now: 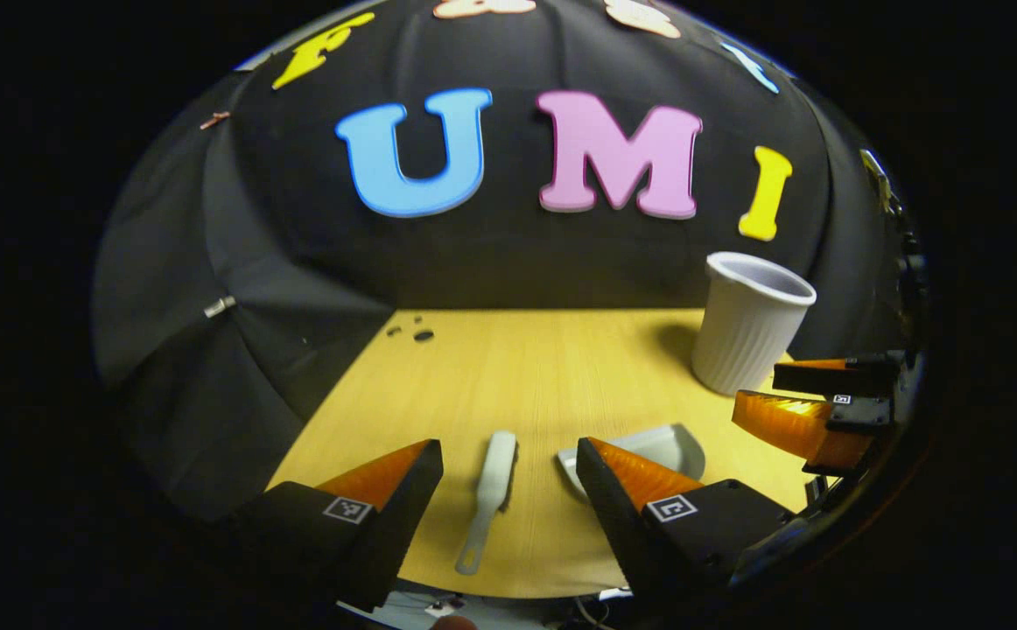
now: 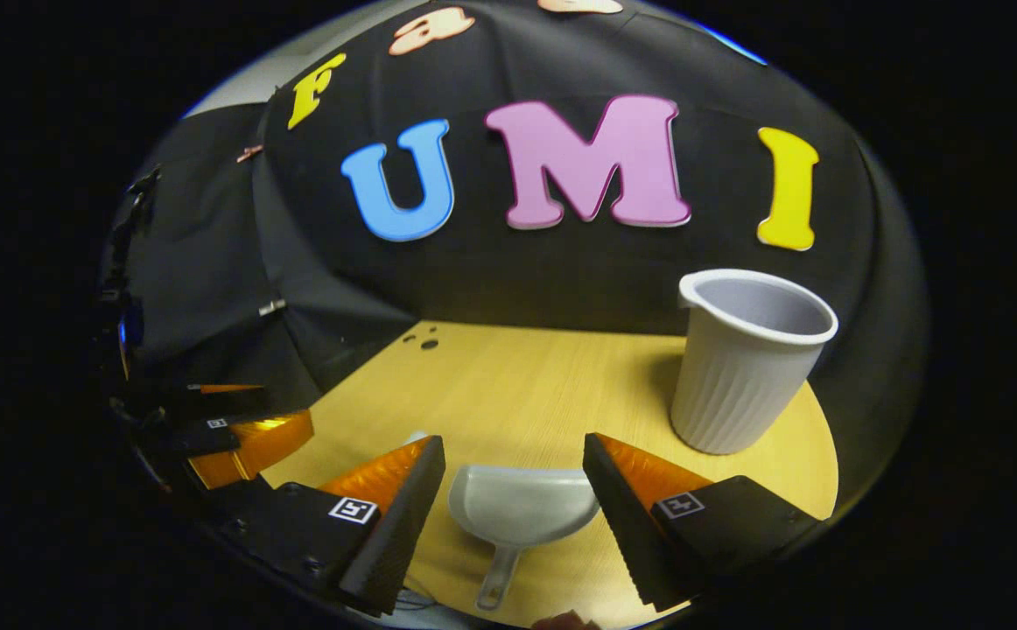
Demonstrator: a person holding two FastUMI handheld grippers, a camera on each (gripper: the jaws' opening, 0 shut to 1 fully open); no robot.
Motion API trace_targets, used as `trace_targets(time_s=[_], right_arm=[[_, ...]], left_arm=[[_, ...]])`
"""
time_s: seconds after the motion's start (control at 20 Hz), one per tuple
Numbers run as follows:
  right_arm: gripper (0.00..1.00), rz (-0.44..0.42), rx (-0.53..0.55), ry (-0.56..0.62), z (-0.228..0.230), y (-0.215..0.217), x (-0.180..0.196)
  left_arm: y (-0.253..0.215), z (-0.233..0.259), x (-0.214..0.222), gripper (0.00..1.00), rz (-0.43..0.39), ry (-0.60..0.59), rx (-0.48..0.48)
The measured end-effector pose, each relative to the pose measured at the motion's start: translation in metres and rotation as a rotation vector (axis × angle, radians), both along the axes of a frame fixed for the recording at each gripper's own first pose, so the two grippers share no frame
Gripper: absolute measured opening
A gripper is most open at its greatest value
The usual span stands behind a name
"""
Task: Pick up the small broom and dustpan from the desktop, sweep the trash into the dustpan with the broom, and then empty the trash into the garbage bin.
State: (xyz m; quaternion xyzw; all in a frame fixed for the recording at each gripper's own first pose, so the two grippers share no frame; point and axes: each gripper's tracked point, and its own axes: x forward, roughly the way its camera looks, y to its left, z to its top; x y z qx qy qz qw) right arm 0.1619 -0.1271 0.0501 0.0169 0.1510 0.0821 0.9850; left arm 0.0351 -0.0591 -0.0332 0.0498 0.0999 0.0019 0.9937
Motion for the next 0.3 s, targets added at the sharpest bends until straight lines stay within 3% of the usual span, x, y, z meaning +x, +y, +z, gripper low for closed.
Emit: trace_targets(time_s=[0.15,0.3], right_arm=[[0.99,-0.047,0.02,-0.13,0.037,-0.011,-0.022],[0.99,-0.049,-0.017,-0.19,0.052,-0.01,-0.047]], left_arm=[[0.0,0.041,-0.036,0.98,0.009,-0.193,0.082],[-0.012,0.06,-0.083,0.98,0.001,-0.276,0.054]])
